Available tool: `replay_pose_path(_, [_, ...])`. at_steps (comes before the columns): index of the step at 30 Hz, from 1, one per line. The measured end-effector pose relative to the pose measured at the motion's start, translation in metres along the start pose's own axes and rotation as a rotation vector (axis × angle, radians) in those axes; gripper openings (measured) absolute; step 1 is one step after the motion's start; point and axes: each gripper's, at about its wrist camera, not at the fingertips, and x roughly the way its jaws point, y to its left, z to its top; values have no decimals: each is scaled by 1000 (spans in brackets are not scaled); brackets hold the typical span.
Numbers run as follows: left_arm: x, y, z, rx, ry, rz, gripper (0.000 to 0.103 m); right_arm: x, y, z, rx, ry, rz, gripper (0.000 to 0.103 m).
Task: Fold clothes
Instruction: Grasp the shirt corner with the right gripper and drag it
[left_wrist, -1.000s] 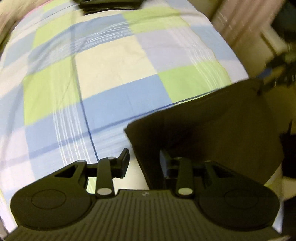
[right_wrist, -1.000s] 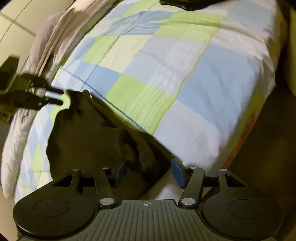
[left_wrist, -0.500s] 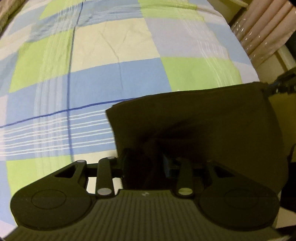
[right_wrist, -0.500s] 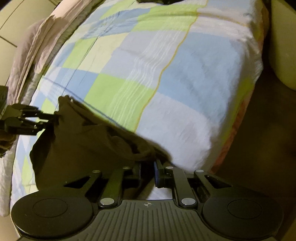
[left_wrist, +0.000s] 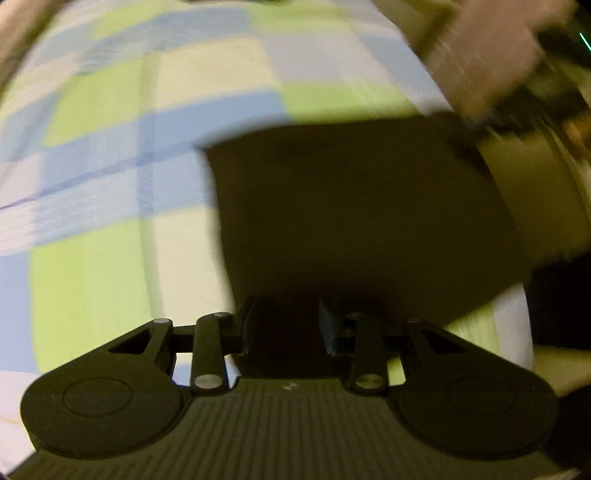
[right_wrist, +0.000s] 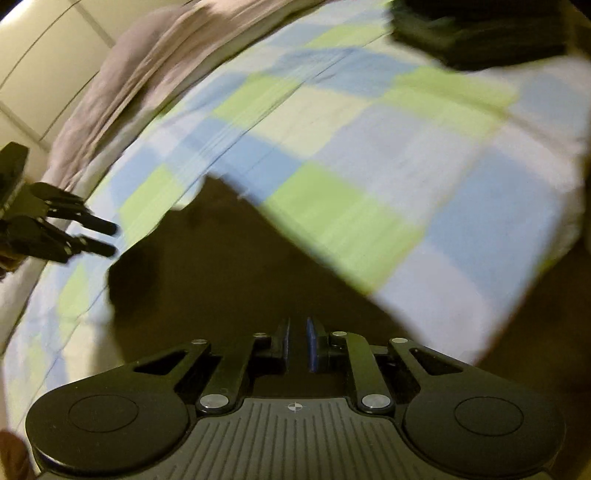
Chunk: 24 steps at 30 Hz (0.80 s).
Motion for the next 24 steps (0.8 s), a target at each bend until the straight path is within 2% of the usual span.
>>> replay_pose_path(4, [29, -25, -24, 122, 82, 3, 29, 34, 4, -17, 21, 90, 29, 13])
replay_pose_path(6, [33, -11, -33, 65, 85, 41, 31, 35, -3, -26, 47, 90, -3, 13])
replay_pose_path(7, [33, -3, -37, 30, 82, 56, 38, 32, -6, -31, 54, 88, -23, 13])
replay_pose_path(9, [26, 2, -42, 1, 69, 67, 38, 24, -9, -41, 55, 89, -65, 13])
replay_pose_path(12, [8, -12, -45, 68, 60, 104, 33, 11, -1, -52, 30, 98, -122, 13])
replay_pose_path(16, [-15, -38, -51, 129, 36, 122, 33, -8, 23, -61, -9, 80, -120, 13])
replay_pose_path(17, [-19, -47, -53, 143, 32, 119, 33, -10, 30, -63, -26, 80, -108, 18])
replay_pose_path(18, [-21, -57, -54, 162, 31, 121, 33, -11, 38, -63, -44, 80, -96, 39])
replay_pose_path(20, [-23, -76, -57, 192, 34, 116, 33, -10, 48, -62, -78, 61, -78, 61])
replay_pose_path(24, [-21, -105, -52, 193, -3, 108, 33, -2, 38, -36, -81, 15, -57, 61])
